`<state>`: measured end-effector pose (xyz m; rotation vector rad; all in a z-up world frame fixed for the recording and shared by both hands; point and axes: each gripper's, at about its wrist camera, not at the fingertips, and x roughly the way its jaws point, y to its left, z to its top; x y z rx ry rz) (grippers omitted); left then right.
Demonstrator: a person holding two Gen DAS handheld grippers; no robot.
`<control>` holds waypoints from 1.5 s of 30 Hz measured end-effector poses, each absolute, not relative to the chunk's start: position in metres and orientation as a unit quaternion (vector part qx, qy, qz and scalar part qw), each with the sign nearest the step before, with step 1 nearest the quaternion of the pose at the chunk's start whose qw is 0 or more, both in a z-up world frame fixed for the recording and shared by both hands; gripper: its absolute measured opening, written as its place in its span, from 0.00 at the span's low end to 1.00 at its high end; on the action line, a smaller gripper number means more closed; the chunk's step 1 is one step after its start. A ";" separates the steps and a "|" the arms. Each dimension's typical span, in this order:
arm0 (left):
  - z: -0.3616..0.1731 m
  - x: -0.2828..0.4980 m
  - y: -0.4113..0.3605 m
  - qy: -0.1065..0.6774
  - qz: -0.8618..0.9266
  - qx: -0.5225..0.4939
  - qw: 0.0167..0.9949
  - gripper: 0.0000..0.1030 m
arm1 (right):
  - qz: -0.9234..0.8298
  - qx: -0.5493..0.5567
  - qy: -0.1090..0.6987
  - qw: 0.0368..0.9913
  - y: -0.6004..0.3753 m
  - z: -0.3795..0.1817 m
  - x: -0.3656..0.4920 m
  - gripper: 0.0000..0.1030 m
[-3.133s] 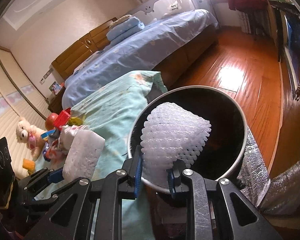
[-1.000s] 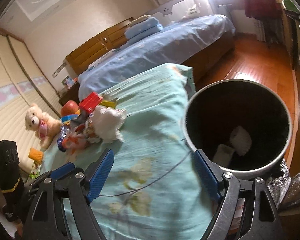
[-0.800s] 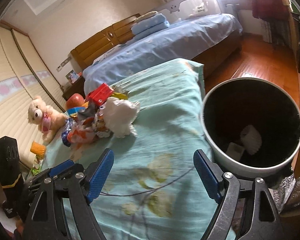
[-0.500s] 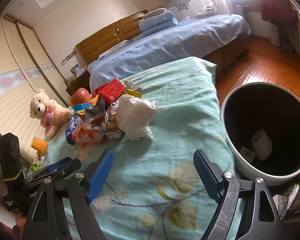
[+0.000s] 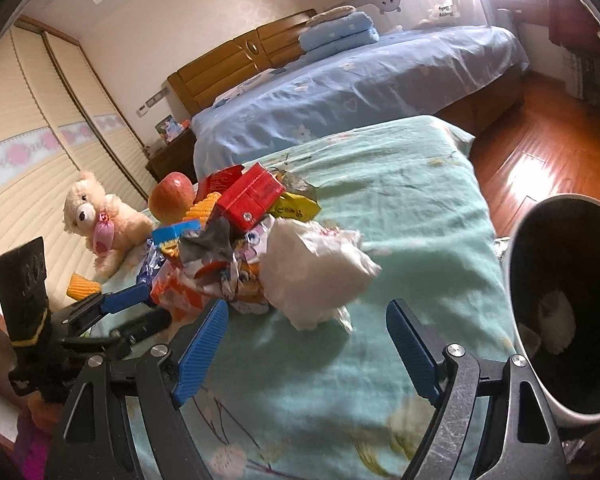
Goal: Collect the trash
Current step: 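Grasp the crumpled white tissue with the right tool while the left tool grasps the red-white plastic bag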
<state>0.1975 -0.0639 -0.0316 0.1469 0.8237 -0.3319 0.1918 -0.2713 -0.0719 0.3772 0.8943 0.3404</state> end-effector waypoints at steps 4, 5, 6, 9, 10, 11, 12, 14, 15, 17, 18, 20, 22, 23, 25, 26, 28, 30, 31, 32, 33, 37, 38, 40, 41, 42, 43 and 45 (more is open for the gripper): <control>-0.038 0.212 -0.064 0.400 -0.161 0.100 0.897 0.70 | 0.164 0.189 0.435 0.865 -0.270 -0.078 0.204 0.69; -0.038 0.212 -0.064 0.402 -0.161 0.098 0.896 0.69 | 0.164 0.190 0.438 0.863 -0.269 -0.080 0.206 0.64; -0.039 0.213 -0.062 0.402 -0.162 0.095 0.896 0.67 | 0.163 0.190 0.443 0.861 -0.268 -0.082 0.208 0.55; -0.041 0.216 -0.062 0.405 -0.163 0.094 0.895 0.38 | 0.163 0.187 0.450 0.858 -0.266 -0.086 0.212 0.42; -0.042 0.217 -0.062 0.408 -0.163 0.095 0.894 0.32 | 0.163 0.185 0.450 0.858 -0.264 -0.086 0.212 0.39; -0.043 0.220 -0.062 0.410 -0.165 0.094 0.892 0.21 | 0.163 0.181 0.449 0.859 -0.263 -0.085 0.211 0.38; -0.044 0.221 -0.062 0.413 -0.170 0.090 0.890 0.13 | 0.163 0.177 0.447 0.861 -0.261 -0.084 0.210 0.36; -0.044 0.218 -0.062 0.417 -0.182 0.083 0.887 0.02 | 0.167 0.176 0.446 0.862 -0.260 -0.083 0.208 0.33; -0.044 0.215 -0.064 0.416 -0.185 0.083 0.887 0.01 | 0.168 0.176 0.445 0.862 -0.259 -0.082 0.206 0.32; -0.042 0.207 -0.068 0.410 -0.190 0.082 0.888 0.00 | 0.169 0.175 0.443 0.863 -0.259 -0.080 0.202 0.32; -0.040 0.204 -0.069 0.407 -0.192 0.080 0.889 0.00 | 0.171 0.177 0.443 0.862 -0.259 -0.079 0.200 0.31; -0.037 0.195 -0.071 0.402 -0.198 0.070 0.891 0.00 | 0.171 0.178 0.442 0.862 -0.260 -0.078 0.195 0.31; -0.035 0.189 -0.072 0.401 -0.203 0.063 0.891 0.00 | 0.172 0.179 0.440 0.863 -0.262 -0.075 0.190 0.31; -0.035 0.189 -0.072 0.406 -0.199 0.057 0.890 0.00 | 0.172 0.180 0.439 0.863 -0.263 -0.074 0.188 0.31; -0.038 0.192 -0.069 0.422 -0.192 0.038 0.885 0.04 | 0.171 0.181 0.438 0.864 -0.265 -0.072 0.182 0.31; -0.038 0.194 -0.067 0.430 -0.191 0.018 0.882 0.12 | 0.170 0.181 0.437 0.864 -0.265 -0.072 0.181 0.31; -0.034 0.192 -0.067 0.428 -0.181 0.000 0.885 0.36 | 0.166 0.180 0.434 0.867 -0.268 -0.070 0.177 0.31; -0.030 0.190 -0.070 0.418 -0.170 -0.018 0.892 0.52 | 0.160 0.182 0.430 0.870 -0.271 -0.068 0.173 0.31; -0.030 0.189 -0.072 0.418 -0.167 -0.027 0.892 0.52 | 0.157 0.184 0.429 0.870 -0.275 -0.067 0.170 0.31; -0.031 0.190 -0.076 0.422 -0.164 -0.039 0.891 0.52 | 0.154 0.186 0.428 0.871 -0.278 -0.067 0.168 0.31; -0.033 0.190 -0.080 0.423 -0.162 -0.046 0.890 0.53 | 0.149 0.187 0.426 0.872 -0.282 -0.067 0.166 0.31; -0.042 0.198 -0.094 0.438 -0.131 -0.087 0.885 0.66 | 0.134 0.192 0.421 0.876 -0.297 -0.065 0.160 0.31; -0.043 0.201 -0.096 0.441 -0.123 -0.101 0.883 0.66 | 0.131 0.193 0.420 0.877 -0.301 -0.065 0.159 0.31; -0.045 0.209 -0.099 0.444 -0.103 -0.126 0.881 0.66 | 0.125 0.197 0.420 0.877 -0.308 -0.065 0.157 0.31; -0.046 0.214 -0.100 0.443 -0.092 -0.137 0.881 0.66 | 0.123 0.199 0.420 0.877 -0.311 -0.066 0.156 0.31; -0.046 0.216 -0.100 0.442 -0.082 -0.143 0.882 0.66 | 0.121 0.201 0.420 0.877 -0.313 -0.067 0.156 0.31; -0.046 0.219 -0.102 0.441 -0.072 -0.149 0.882 0.66 | 0.120 0.203 0.420 0.876 -0.316 -0.068 0.155 0.31; -0.048 0.223 -0.101 0.440 -0.057 -0.162 0.882 0.61 | 0.120 0.205 0.420 0.876 -0.318 -0.069 0.154 0.31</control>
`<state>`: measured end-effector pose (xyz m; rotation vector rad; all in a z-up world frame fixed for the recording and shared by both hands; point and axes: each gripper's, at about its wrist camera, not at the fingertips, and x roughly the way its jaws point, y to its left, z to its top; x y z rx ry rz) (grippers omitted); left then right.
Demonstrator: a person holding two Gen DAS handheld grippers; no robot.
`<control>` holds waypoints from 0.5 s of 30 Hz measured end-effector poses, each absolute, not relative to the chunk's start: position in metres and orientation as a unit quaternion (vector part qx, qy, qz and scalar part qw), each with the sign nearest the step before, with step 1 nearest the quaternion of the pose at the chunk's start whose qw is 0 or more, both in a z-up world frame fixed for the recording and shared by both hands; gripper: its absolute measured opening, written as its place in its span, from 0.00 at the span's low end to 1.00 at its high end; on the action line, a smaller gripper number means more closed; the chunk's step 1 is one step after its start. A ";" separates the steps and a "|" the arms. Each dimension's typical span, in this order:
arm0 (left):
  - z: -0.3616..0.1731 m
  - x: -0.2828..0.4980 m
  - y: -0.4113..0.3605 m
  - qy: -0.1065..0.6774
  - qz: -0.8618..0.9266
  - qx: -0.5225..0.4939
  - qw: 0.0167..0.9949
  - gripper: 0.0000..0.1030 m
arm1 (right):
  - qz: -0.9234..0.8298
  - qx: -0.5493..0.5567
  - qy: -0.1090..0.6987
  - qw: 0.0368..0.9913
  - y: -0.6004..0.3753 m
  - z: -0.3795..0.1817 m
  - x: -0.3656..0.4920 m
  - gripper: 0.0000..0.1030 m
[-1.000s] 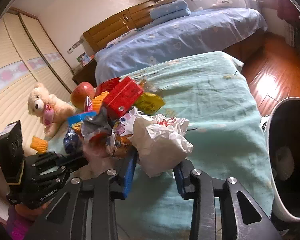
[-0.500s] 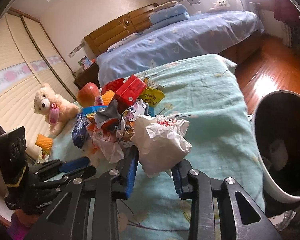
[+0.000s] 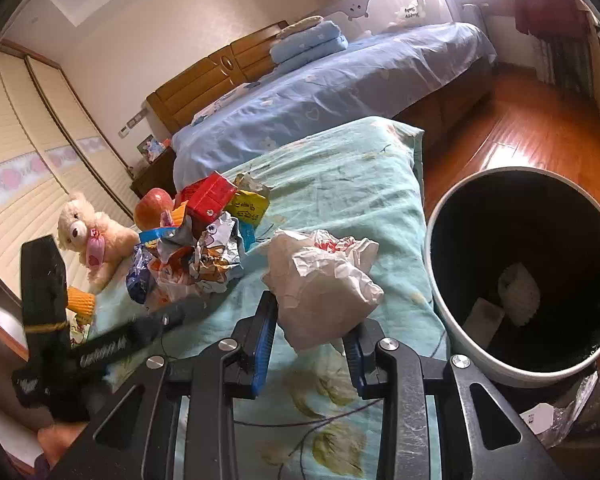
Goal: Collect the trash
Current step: 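Grasp the crumpled white tissue with the right tool while the left tool grasps the red-white plastic bag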
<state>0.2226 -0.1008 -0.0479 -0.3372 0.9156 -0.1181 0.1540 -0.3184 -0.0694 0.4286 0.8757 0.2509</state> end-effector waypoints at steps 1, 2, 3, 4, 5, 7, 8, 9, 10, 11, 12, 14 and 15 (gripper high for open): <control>-0.049 0.223 -0.099 0.438 -0.053 -0.165 0.882 0.55 | 0.121 0.206 0.420 0.876 -0.319 -0.070 0.153 0.31; -0.050 0.222 -0.099 0.438 -0.056 -0.168 0.882 0.34 | 0.121 0.206 0.420 0.875 -0.319 -0.071 0.152 0.31; -0.052 0.221 -0.098 0.440 -0.062 -0.170 0.879 0.28 | 0.122 0.207 0.420 0.875 -0.320 -0.072 0.151 0.31; -0.053 0.219 -0.097 0.439 -0.065 -0.170 0.880 0.26 | 0.122 0.207 0.421 0.875 -0.321 -0.073 0.151 0.31; -0.053 0.216 -0.096 0.437 -0.067 -0.168 0.881 0.24 | 0.122 0.208 0.421 0.875 -0.321 -0.074 0.150 0.31; -0.051 0.206 -0.093 0.432 -0.073 -0.167 0.884 0.21 | 0.123 0.209 0.421 0.874 -0.321 -0.074 0.149 0.31; -0.051 0.200 -0.091 0.430 -0.075 -0.167 0.884 0.20 | 0.124 0.209 0.420 0.874 -0.321 -0.074 0.147 0.31; -0.050 0.194 -0.090 0.427 -0.077 -0.166 0.885 0.20 | 0.124 0.210 0.420 0.874 -0.322 -0.074 0.146 0.31; -0.050 0.190 -0.089 0.426 -0.082 -0.163 0.886 0.20 | 0.124 0.211 0.420 0.874 -0.322 -0.074 0.144 0.31; -0.049 0.185 -0.089 0.425 -0.086 -0.159 0.887 0.19 | 0.125 0.212 0.419 0.874 -0.322 -0.073 0.143 0.31; -0.048 0.178 -0.090 0.425 -0.091 -0.154 0.887 0.19 | 0.125 0.212 0.418 0.874 -0.323 -0.073 0.141 0.31; -0.047 0.167 -0.093 0.426 -0.102 -0.142 0.888 0.19 | 0.125 0.213 0.418 0.875 -0.324 -0.073 0.138 0.31; -0.047 0.161 -0.097 0.427 -0.111 -0.134 0.887 0.19 | 0.125 0.214 0.417 0.874 -0.325 -0.073 0.135 0.31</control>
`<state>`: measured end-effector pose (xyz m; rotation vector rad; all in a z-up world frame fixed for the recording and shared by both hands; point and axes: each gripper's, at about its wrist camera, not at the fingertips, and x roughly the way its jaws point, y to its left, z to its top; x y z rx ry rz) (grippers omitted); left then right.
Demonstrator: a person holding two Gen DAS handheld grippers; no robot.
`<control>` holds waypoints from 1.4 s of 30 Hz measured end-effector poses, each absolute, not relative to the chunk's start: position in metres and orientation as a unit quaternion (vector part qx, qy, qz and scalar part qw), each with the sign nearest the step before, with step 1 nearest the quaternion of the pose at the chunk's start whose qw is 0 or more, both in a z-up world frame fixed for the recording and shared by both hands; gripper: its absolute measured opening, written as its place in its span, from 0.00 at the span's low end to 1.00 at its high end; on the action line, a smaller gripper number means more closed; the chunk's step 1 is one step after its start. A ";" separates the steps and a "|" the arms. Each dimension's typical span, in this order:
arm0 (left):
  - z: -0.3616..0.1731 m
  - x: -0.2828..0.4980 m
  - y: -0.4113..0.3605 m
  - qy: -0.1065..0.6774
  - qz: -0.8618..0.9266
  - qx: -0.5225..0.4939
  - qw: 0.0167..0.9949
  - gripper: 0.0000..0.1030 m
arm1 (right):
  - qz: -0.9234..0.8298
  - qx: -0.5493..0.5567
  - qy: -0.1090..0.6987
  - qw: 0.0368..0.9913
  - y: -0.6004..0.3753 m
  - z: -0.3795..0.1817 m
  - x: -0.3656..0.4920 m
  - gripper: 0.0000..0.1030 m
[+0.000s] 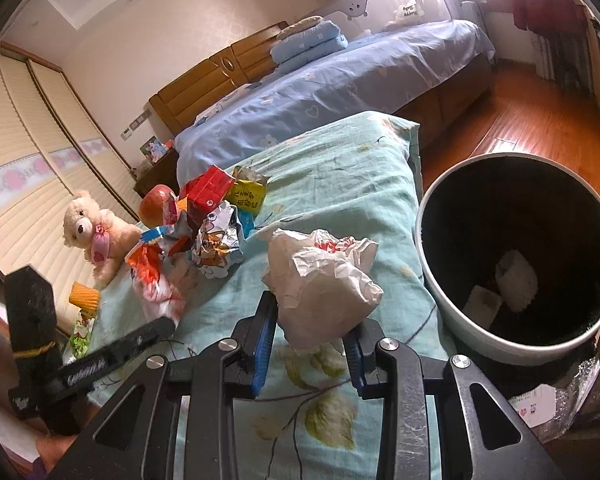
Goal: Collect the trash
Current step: 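Grasp the crumpled white tissue with the right tool while the left tool grasps the red-white plastic bag, then carry the tissue with the right tool while the left tool carries the plastic bag to the bin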
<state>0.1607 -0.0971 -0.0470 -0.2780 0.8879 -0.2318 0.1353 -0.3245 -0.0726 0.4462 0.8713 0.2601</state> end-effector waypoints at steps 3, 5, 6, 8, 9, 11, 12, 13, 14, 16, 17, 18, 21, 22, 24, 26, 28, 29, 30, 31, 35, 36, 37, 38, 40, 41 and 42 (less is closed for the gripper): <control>-0.045 0.146 -0.109 0.430 -0.137 -0.115 0.885 0.19 | 0.122 0.215 0.417 0.875 -0.327 -0.072 0.129 0.31; -0.042 0.139 -0.119 0.431 -0.154 -0.101 0.883 0.19 | 0.121 0.216 0.417 0.875 -0.330 -0.072 0.125 0.31; -0.040 0.136 -0.126 0.431 -0.163 -0.096 0.882 0.19 | 0.119 0.217 0.417 0.875 -0.332 -0.072 0.123 0.31; -0.037 0.133 -0.137 0.431 -0.180 -0.086 0.880 0.19 | 0.114 0.219 0.416 0.875 -0.337 -0.071 0.120 0.31; -0.036 0.133 -0.140 0.431 -0.185 -0.082 0.879 0.19 | 0.111 0.219 0.415 0.876 -0.341 -0.070 0.118 0.31; -0.034 0.134 -0.147 0.432 -0.197 -0.076 0.877 0.19 | 0.105 0.221 0.413 0.877 -0.347 -0.069 0.115 0.31; -0.033 0.137 -0.151 0.432 -0.202 -0.072 0.876 0.19 | 0.102 0.222 0.411 0.878 -0.351 -0.068 0.113 0.31; -0.033 0.139 -0.153 0.432 -0.206 -0.069 0.875 0.19 | 0.099 0.223 0.410 0.879 -0.355 -0.068 0.112 0.31; -0.032 0.141 -0.158 0.433 -0.211 -0.066 0.874 0.19 | 0.096 0.224 0.410 0.879 -0.358 -0.067 0.112 0.31; -0.033 0.147 -0.164 0.434 -0.217 -0.062 0.872 0.19 | 0.090 0.225 0.408 0.880 -0.365 -0.067 0.110 0.31; -0.033 0.150 -0.167 0.434 -0.219 -0.059 0.872 0.19 | 0.088 0.226 0.407 0.881 -0.368 -0.067 0.109 0.31; -0.033 0.151 -0.170 0.434 -0.222 -0.055 0.871 0.19 | 0.085 0.227 0.407 0.881 -0.371 -0.067 0.108 0.31; -0.034 0.157 -0.179 0.437 -0.229 -0.048 0.868 0.19 | 0.077 0.229 0.406 0.881 -0.381 -0.068 0.106 0.31; -0.034 0.159 -0.182 0.439 -0.232 -0.044 0.867 0.19 | 0.075 0.230 0.406 0.881 -0.384 -0.068 0.106 0.31; -0.037 0.164 -0.189 0.439 -0.236 -0.038 0.866 0.19 | 0.070 0.231 0.406 0.881 -0.390 -0.068 0.107 0.31; -0.037 0.168 -0.195 0.440 -0.240 -0.034 0.865 0.19 | 0.066 0.231 0.406 0.882 -0.394 -0.069 0.107 0.31; -0.037 0.176 -0.201 0.442 -0.245 -0.028 0.862 0.19 | 0.061 0.232 0.406 0.882 -0.399 -0.070 0.106 0.31; -0.037 0.176 -0.204 0.443 -0.247 -0.025 0.862 0.19 | 0.058 0.233 0.406 0.882 -0.401 -0.070 0.106 0.31; -0.037 0.181 -0.208 0.443 -0.250 -0.021 0.861 0.19 | 0.056 0.234 0.406 0.882 -0.404 -0.071 0.106 0.31; -0.038 0.183 -0.211 0.444 -0.252 -0.018 0.860 0.19 | 0.053 0.234 0.407 0.882 -0.407 -0.071 0.107 0.31; -0.040 0.195 -0.223 0.447 -0.259 -0.006 0.856 0.19 | 0.042 0.233 0.409 0.882 -0.417 -0.073 0.111 0.31; -0.040 0.198 -0.226 0.447 -0.261 -0.003 0.856 0.19 | 0.038 0.232 0.410 0.881 -0.421 -0.074 0.112 0.31; -0.040 0.200 -0.229 0.447 -0.262 0.000 0.855 0.19 | 0.035 0.232 0.410 0.881 -0.423 -0.075 0.114 0.31; -0.040 0.202 -0.232 0.447 -0.264 0.004 0.855 0.19 | 0.033 0.233 0.410 0.881 -0.427 -0.075 0.115 0.31; -0.041 0.207 -0.239 0.447 -0.266 0.010 0.854 0.19 | 0.027 0.231 0.413 0.880 -0.433 -0.077 0.118 0.31; -0.041 0.209 -0.241 0.447 -0.267 0.012 0.854 0.19 | 0.024 0.231 0.414 0.880 -0.435 -0.077 0.120 0.31; -0.042 0.213 -0.244 0.447 -0.268 0.015 0.853 0.19 | 0.021 0.232 0.415 0.879 -0.439 -0.078 0.122 0.31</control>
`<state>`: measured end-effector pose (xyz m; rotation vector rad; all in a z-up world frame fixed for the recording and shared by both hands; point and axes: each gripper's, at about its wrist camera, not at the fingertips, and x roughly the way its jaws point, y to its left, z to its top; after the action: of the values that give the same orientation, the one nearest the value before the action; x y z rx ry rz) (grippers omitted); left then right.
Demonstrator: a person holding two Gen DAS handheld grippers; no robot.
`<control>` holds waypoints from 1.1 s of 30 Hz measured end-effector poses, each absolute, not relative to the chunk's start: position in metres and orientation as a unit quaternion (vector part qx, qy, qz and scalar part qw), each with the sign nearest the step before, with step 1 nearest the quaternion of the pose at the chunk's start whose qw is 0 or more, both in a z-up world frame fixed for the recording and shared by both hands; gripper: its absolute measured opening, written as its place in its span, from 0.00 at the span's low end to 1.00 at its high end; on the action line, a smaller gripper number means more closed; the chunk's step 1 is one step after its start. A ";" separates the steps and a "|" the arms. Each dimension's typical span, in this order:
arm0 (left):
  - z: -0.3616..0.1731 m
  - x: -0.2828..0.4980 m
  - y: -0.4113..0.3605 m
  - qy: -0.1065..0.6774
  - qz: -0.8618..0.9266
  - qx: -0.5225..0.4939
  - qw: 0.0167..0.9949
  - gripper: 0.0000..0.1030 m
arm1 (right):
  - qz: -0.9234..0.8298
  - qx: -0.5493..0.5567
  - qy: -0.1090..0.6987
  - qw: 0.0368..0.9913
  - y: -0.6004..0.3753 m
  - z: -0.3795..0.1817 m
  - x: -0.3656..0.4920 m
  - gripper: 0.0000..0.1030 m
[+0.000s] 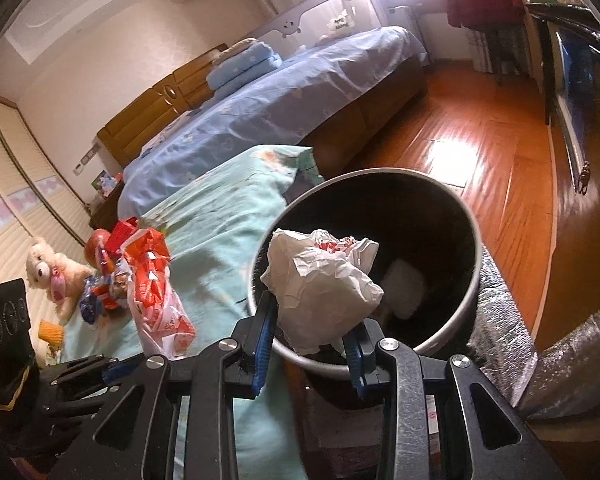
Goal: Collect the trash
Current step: 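Carry the tissue with the right tool while the left tool carries the plastic bag to the bin, then open the right tool over the bin while the left tool drops the plastic bag in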
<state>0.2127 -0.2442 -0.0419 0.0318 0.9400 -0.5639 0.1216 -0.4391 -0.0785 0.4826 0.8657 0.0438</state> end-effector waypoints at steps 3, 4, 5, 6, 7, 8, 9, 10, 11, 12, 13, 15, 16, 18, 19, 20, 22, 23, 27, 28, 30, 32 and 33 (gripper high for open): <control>-0.044 0.221 -0.251 0.448 -0.270 0.020 0.852 0.19 | 0.015 0.232 0.417 0.879 -0.446 -0.080 0.125 0.31; -0.045 0.224 -0.254 0.449 -0.270 0.021 0.851 0.19 | 0.013 0.232 0.417 0.879 -0.449 -0.081 0.126 0.31; -0.046 0.227 -0.256 0.451 -0.272 0.022 0.850 0.19 | 0.012 0.233 0.418 0.878 -0.451 -0.082 0.128 0.31; -0.047 0.229 -0.259 0.452 -0.273 0.022 0.849 0.19 | 0.011 0.234 0.419 0.877 -0.454 -0.082 0.129 0.31; -0.046 0.230 -0.261 0.453 -0.274 0.023 0.848 0.19 | 0.009 0.233 0.420 0.877 -0.456 -0.083 0.131 0.31; -0.046 0.232 -0.264 0.453 -0.275 0.024 0.848 0.19 | 0.007 0.233 0.422 0.876 -0.457 -0.084 0.132 0.31; -0.046 0.232 -0.266 0.453 -0.277 0.024 0.847 0.19 | 0.006 0.233 0.423 0.875 -0.459 -0.085 0.133 0.31; -0.046 0.236 -0.267 0.453 -0.278 0.025 0.847 0.19 | 0.005 0.234 0.426 0.874 -0.460 -0.087 0.135 0.31; -0.046 0.238 -0.270 0.453 -0.279 0.026 0.846 0.19 | 0.005 0.235 0.427 0.873 -0.461 -0.088 0.136 0.31; -0.046 0.238 -0.271 0.453 -0.279 0.027 0.846 0.19 | 0.004 0.235 0.429 0.872 -0.463 -0.089 0.137 0.31; -0.046 0.239 -0.273 0.453 -0.280 0.027 0.846 0.19 | 0.003 0.235 0.430 0.872 -0.464 -0.090 0.139 0.32; -0.046 0.244 -0.278 0.455 -0.283 0.028 0.844 0.20 | 0.002 0.236 0.433 0.870 -0.466 -0.092 0.142 0.32; -0.047 0.246 -0.279 0.456 -0.283 0.029 0.843 0.20 | 0.001 0.236 0.435 0.869 -0.468 -0.093 0.144 0.32; -0.047 0.249 -0.284 0.456 -0.283 0.032 0.843 0.20 | 0.000 0.235 0.436 0.869 -0.470 -0.094 0.146 0.33; -0.048 0.251 -0.286 0.458 -0.283 0.032 0.842 0.20 | -0.001 0.234 0.436 0.869 -0.471 -0.094 0.148 0.33; -0.049 0.253 -0.287 0.459 -0.282 0.032 0.842 0.20 | -0.002 0.234 0.437 0.869 -0.472 -0.094 0.149 0.33; -0.051 0.256 -0.290 0.462 -0.283 0.030 0.840 0.20 | -0.002 0.233 0.439 0.868 -0.475 -0.094 0.152 0.34; -0.052 0.257 -0.290 0.462 -0.282 0.030 0.840 0.20 | -0.003 0.234 0.439 0.867 -0.476 -0.095 0.153 0.34; -0.054 0.260 -0.290 0.465 -0.279 0.028 0.840 0.22 | -0.004 0.239 0.443 0.864 -0.481 -0.096 0.155 0.36; -0.054 0.260 -0.290 0.464 -0.277 0.028 0.841 0.23 | -0.004 0.241 0.443 0.864 -0.483 -0.097 0.155 0.37; -0.054 0.260 -0.290 0.462 -0.275 0.026 0.843 0.34 | -0.005 0.247 0.442 0.862 -0.485 -0.097 0.155 0.42; -0.053 0.258 -0.287 0.458 -0.272 0.023 0.846 0.47 | -0.004 0.251 0.441 0.862 -0.486 -0.096 0.155 0.43; -0.052 0.255 -0.285 0.454 -0.269 0.022 0.849 0.49 | -0.004 0.252 0.440 0.862 -0.486 -0.096 0.155 0.50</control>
<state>0.2548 -0.2851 -0.0517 0.0464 0.9558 -0.5665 0.1545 -0.4863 -0.0960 0.5296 0.9231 -0.0088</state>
